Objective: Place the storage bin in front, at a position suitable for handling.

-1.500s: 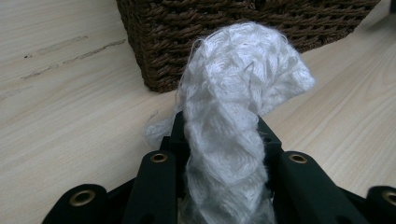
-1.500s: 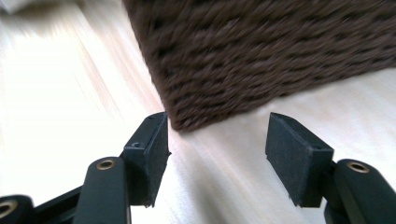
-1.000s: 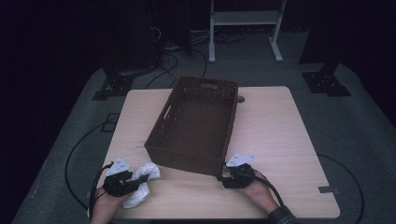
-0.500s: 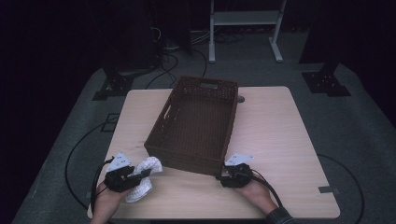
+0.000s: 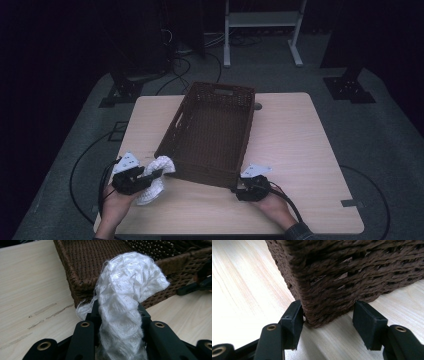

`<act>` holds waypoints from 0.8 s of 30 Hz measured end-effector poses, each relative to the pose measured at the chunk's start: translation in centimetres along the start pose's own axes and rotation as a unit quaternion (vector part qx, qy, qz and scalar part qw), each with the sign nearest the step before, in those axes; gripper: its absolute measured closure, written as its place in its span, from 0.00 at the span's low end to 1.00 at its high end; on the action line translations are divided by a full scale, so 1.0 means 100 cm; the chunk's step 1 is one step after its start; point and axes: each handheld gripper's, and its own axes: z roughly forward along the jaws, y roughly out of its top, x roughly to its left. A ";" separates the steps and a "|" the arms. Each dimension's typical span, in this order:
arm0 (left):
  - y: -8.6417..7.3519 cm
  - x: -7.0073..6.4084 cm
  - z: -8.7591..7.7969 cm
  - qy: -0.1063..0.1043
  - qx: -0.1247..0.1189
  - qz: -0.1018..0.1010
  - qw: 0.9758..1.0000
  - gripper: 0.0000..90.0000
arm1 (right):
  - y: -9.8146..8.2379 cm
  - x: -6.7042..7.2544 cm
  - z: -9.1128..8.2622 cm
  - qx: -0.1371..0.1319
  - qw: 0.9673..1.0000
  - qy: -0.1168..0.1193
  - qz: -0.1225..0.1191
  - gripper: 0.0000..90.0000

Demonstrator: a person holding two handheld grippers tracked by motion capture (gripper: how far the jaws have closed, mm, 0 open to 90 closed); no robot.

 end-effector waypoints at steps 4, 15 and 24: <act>-0.003 0.003 0.012 -0.005 0.012 -0.003 1.000 0.76 | 0.000 0.000 0.000 0.000 1.000 -0.002 -0.003 0.46; -0.019 0.003 0.041 -0.006 0.072 0.006 0.997 0.76 | 0.000 0.002 0.000 0.002 1.000 -0.005 -0.004 0.46; -0.031 0.003 0.059 -0.006 0.114 0.018 0.993 0.76 | 0.000 0.002 0.001 0.001 1.000 -0.006 -0.006 0.46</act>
